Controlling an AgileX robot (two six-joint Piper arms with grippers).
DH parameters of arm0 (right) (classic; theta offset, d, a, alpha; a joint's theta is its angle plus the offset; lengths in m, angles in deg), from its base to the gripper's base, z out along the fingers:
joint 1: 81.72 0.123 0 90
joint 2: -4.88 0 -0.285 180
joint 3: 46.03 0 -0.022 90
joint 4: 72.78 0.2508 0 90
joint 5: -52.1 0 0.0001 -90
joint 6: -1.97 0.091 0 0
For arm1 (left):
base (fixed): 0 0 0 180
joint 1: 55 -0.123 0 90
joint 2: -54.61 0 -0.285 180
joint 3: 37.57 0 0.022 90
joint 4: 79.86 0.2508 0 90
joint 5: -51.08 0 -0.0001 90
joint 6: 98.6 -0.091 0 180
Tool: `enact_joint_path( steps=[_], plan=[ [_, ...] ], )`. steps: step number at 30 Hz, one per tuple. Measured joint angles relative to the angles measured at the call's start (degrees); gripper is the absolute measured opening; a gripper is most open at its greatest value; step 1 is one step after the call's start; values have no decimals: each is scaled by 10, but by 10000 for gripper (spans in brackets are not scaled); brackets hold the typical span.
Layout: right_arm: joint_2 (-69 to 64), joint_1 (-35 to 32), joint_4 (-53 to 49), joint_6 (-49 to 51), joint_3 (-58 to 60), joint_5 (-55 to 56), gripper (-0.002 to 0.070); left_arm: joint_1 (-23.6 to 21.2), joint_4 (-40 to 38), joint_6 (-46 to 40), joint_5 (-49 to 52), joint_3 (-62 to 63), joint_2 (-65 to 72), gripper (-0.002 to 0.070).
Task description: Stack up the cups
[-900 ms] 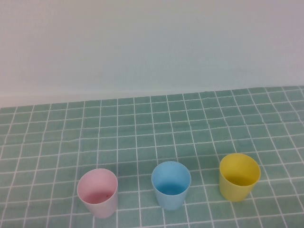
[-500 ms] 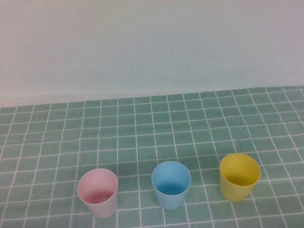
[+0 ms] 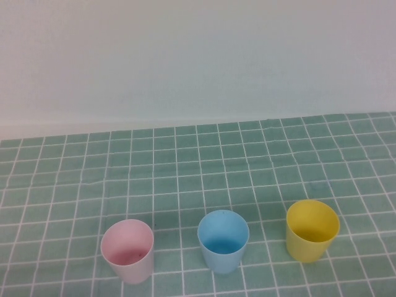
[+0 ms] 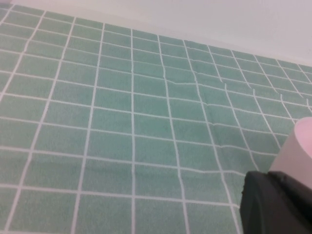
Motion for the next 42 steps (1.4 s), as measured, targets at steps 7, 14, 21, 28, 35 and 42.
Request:
enact_joint_path(
  steps=[7, 14, 21, 28, 35, 42],
  plan=[
    [0, 0, 0, 0, 0, 0, -1, 0, 0, 1, 0, 0, 0, -1],
    [0, 0, 0, 0, 0, 0, -1, 0, 0, -18, 0, 0, 0, -1],
    [0, 0, 0, 0, 0, 0, -1, 0, 0, -22, 0, 0, 0, -1],
    [0, 0, 0, 0, 0, 0, -1, 0, 0, -31, 0, 0, 0, -1],
    [0, 0, 0, 0, 0, 0, -1, 0, 0, -126, 0, 0, 0, -1],
    [0, 0, 0, 0, 0, 0, -1, 0, 0, -127, 0, 0, 0, -1]
  ],
)
